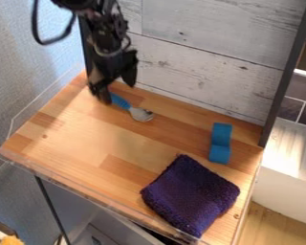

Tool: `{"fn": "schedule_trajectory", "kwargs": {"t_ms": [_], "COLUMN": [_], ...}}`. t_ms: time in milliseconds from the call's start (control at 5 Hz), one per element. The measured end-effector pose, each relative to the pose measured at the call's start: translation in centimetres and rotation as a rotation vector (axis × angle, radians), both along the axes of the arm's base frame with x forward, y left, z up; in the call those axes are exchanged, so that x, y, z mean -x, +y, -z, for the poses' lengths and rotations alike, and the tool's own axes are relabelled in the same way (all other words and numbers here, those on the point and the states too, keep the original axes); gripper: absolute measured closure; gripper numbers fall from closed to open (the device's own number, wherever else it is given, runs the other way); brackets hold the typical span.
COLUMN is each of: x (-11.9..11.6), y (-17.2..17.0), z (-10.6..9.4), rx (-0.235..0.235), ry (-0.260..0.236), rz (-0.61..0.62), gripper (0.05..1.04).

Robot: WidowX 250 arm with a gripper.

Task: Move blue spoon closer to the wall

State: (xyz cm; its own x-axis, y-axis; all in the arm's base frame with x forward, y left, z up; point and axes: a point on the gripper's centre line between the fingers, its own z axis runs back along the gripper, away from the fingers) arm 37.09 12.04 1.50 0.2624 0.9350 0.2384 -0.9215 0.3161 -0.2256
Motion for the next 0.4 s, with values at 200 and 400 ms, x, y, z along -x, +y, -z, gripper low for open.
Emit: {"fn": "schedule_trajectory", "kwargs": {"t_ms": [200, 400], "x": [0.78, 0.75], "y": [-0.89, -0.89], "z": [-0.56, -0.63], "rx": [-0.025, -0.026], "ry": [0.005, 0.002], "rz": [0.041, 0.041], "gripper": [0.084, 0.084]}}
